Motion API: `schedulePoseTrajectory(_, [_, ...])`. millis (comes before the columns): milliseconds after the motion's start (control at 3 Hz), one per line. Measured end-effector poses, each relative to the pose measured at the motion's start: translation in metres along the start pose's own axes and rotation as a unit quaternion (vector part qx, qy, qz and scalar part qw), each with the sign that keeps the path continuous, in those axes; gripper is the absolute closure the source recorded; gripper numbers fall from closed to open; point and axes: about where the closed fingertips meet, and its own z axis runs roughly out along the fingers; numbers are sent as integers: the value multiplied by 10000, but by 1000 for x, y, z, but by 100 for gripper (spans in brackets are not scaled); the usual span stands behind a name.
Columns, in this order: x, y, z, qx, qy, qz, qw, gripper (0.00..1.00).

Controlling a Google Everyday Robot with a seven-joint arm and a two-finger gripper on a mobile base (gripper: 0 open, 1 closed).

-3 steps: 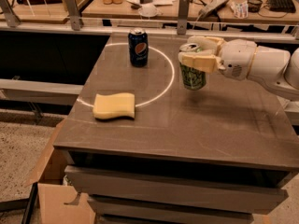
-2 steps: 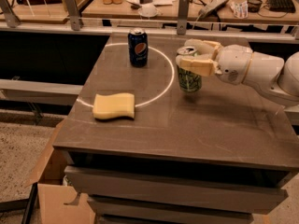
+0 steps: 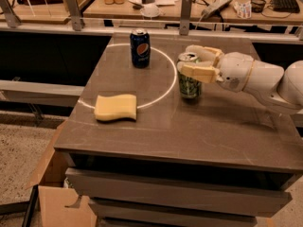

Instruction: Place green can upright

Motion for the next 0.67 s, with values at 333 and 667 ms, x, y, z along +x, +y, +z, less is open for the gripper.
schedulePoseTrajectory(333, [6,1,0,-15,-2,79,10000,76])
schedulePoseTrajectory(667, [9,2,-1,-46,7,113,9999,54])
